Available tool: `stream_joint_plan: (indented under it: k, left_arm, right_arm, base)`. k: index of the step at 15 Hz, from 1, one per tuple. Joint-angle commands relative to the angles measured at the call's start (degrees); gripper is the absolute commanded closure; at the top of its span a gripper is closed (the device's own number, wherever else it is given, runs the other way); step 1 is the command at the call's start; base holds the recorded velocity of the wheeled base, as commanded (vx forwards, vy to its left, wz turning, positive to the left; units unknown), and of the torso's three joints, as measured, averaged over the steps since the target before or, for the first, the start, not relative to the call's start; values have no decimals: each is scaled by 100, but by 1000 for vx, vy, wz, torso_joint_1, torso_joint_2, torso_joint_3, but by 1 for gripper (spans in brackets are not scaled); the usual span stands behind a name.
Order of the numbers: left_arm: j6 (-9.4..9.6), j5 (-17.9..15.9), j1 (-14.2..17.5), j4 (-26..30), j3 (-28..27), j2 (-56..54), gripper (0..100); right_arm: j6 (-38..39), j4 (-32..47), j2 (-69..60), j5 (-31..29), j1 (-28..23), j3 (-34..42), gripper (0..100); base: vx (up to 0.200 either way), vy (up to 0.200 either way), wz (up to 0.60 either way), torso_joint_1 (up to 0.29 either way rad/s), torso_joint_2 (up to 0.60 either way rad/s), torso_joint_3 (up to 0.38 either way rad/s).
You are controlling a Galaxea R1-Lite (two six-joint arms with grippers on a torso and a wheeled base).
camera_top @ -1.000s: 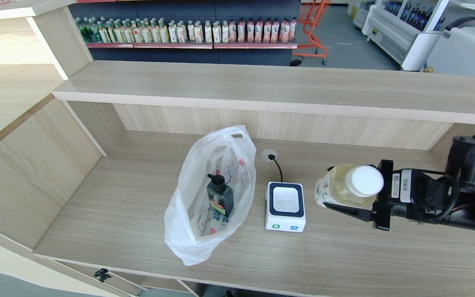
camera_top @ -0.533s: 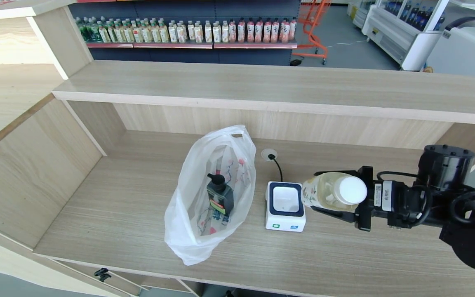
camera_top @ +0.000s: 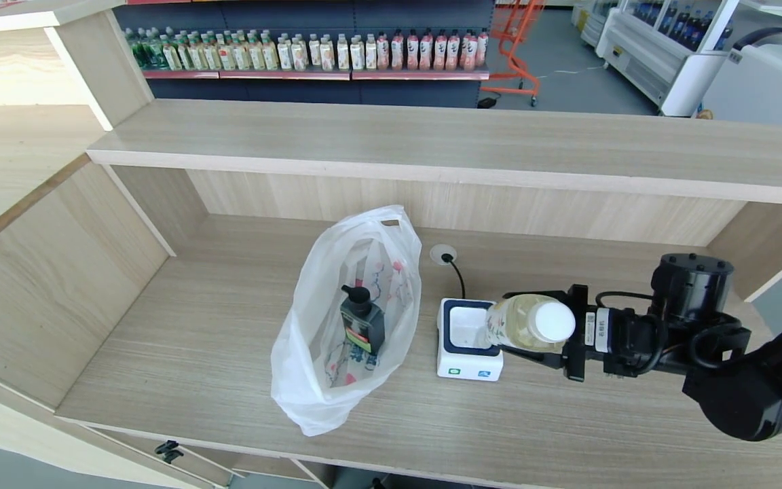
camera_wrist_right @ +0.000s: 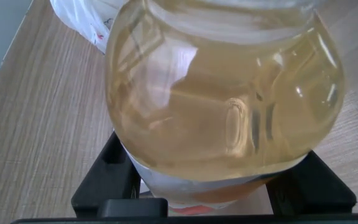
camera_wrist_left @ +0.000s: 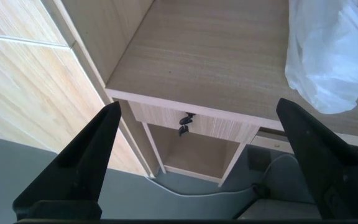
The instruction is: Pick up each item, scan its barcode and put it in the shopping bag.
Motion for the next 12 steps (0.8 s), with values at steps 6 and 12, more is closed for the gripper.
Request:
stream_joint_plan:
  k: [6, 12]
  left_arm:
    - [2, 3, -1, -5, 0, -2, 0]
    - [2, 3, -1, 4, 0, -2, 0]
  right_arm:
    - [33, 24, 613, 22, 116, -848, 100]
    - [24, -2, 823, 39, 187, -980, 100]
  base:
    - [0, 0, 0, 0, 0, 0]
    - [0, 0, 0, 0, 0, 0]
